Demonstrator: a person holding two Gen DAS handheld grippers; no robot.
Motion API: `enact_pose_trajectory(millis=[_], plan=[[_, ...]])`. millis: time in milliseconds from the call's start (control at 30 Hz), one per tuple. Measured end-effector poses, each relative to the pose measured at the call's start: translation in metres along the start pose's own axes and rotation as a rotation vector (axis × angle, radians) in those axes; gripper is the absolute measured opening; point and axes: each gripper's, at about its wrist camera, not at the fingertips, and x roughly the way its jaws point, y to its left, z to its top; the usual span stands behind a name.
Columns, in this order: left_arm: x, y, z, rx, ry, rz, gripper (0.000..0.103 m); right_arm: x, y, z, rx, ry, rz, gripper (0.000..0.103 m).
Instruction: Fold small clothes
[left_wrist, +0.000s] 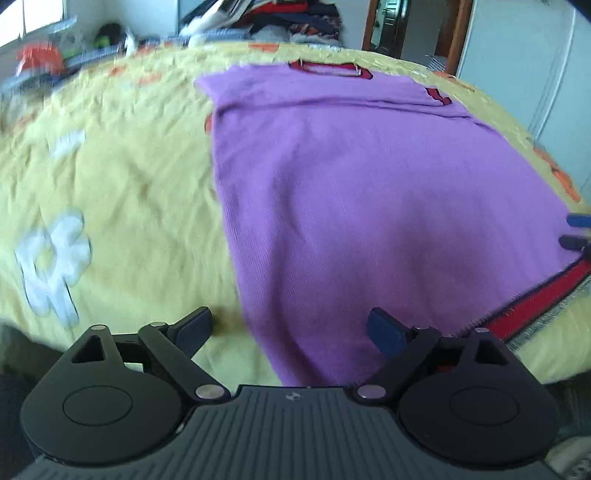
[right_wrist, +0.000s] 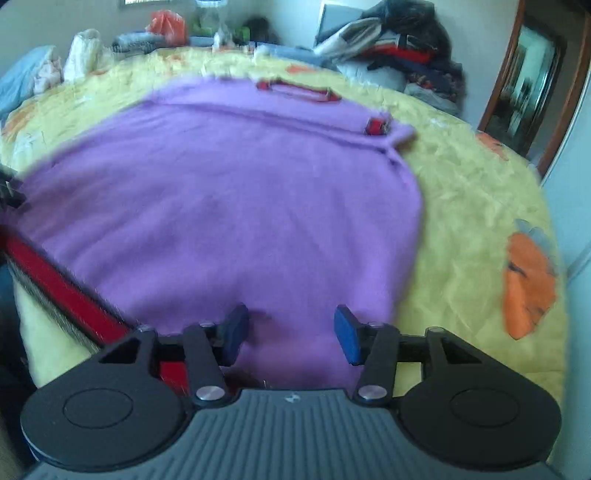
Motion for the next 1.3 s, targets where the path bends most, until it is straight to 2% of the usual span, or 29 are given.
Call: enact_pose_trajectory(millis=[67, 133, 200, 267, 333, 400, 467, 567, 733, 933, 967, 1033, 1067, 1100, 1267, 1300], plan=[[-0.004, 0.008, -0.010, -0.071, 0.023, -0.039, 0.081, -0.010, -0.019, -0.017, 0.085, 0.012, -0.033, 0.069], [-0.011, 0.013, -0.022, -0.103, 0.001, -0.065, 0.078, -0.021, -0.036, -0.025, 0.161, 0.047, 0.007, 0.069], [-0.012, 0.016, -0.031, -0.142, 0.004, -0.127, 0.076, -0.030, -0.042, -0.029, 0.181, 0.043, 0.004, 0.073], [-0.010, 0.022, -0.038, -0.211, -0.003, -0.168, 0.065, -0.035, -0.043, -0.033, 0.197, 0.041, 0.015, 0.080], [-0.008, 0.029, -0.040, -0.271, -0.009, -0.211, 0.060, -0.036, -0.042, -0.038, 0.210, 0.033, 0.015, 0.082], [-0.004, 0.035, -0.042, -0.313, -0.011, -0.239, 0.046, -0.035, -0.037, -0.044, 0.225, 0.029, 0.027, 0.086], [0.002, 0.040, -0.044, -0.361, 0.022, -0.270, 0.017, -0.033, -0.034, -0.049, 0.228, 0.012, 0.030, 0.090], [0.009, 0.046, -0.048, -0.409, 0.046, -0.295, 0.004, -0.036, -0.030, -0.055, 0.227, -0.010, 0.011, 0.092], [0.006, 0.049, -0.051, -0.435, 0.035, -0.305, 0.003, -0.046, -0.033, -0.055, 0.250, 0.000, 0.005, 0.092], [-0.007, 0.050, -0.048, -0.411, 0.012, -0.312, 0.003, -0.058, -0.050, -0.061, 0.401, -0.036, 0.158, 0.092], [-0.009, 0.051, -0.047, -0.410, 0.010, -0.315, 0.003, -0.058, -0.056, -0.063, 0.445, -0.041, 0.186, 0.090], [-0.013, 0.054, -0.045, -0.418, 0.005, -0.315, 0.003, -0.056, -0.065, -0.068, 0.515, -0.051, 0.233, 0.069], [-0.015, 0.055, -0.044, -0.421, 0.005, -0.322, 0.003, -0.054, -0.069, -0.070, 0.551, -0.055, 0.259, 0.048], [-0.016, 0.055, -0.044, -0.418, 0.003, -0.322, 0.003, -0.051, -0.072, -0.071, 0.583, -0.050, 0.287, 0.038], [-0.012, 0.054, -0.042, -0.413, 0.020, -0.321, 0.003, -0.036, -0.077, -0.072, 0.649, -0.037, 0.373, 0.036], [-0.011, 0.053, -0.041, -0.410, 0.024, -0.324, 0.003, -0.034, -0.077, -0.071, 0.656, -0.035, 0.380, 0.029]])
